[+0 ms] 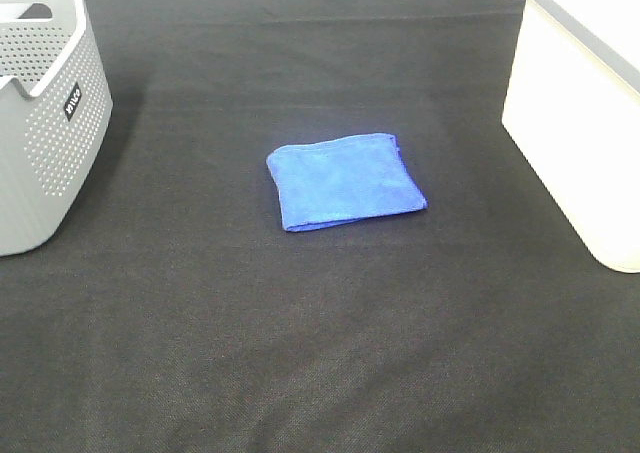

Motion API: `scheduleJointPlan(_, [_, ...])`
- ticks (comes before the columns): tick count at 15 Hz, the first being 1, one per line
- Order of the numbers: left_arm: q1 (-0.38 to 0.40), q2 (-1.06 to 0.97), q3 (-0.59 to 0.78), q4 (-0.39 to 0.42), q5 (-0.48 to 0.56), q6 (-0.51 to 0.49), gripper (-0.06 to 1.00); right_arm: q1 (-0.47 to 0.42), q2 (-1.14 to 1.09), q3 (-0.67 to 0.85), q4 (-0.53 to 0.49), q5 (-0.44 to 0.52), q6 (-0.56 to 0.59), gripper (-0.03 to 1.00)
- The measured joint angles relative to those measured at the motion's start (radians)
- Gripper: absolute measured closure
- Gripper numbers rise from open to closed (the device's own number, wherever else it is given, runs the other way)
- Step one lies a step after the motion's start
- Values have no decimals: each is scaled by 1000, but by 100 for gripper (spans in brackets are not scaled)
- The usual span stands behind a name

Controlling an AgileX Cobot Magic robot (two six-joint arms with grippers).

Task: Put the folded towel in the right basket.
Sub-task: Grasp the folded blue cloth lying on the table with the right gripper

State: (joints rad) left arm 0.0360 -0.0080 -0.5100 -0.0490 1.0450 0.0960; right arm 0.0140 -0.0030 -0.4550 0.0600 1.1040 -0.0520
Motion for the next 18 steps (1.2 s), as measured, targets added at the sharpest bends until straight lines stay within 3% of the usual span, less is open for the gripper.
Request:
scheduleJointPlan(12, [0,0,0,0,0,0,-4,0,0,-6,2,0,-7,0])
scheduleJointPlan(14, [0,0,0,0,0,0,-4,0,141,-109,52,6,-34,0])
scheduleJointPlan(18, [0,0,0,0,0,0,-4,0,685,-486,159,111,-43,0])
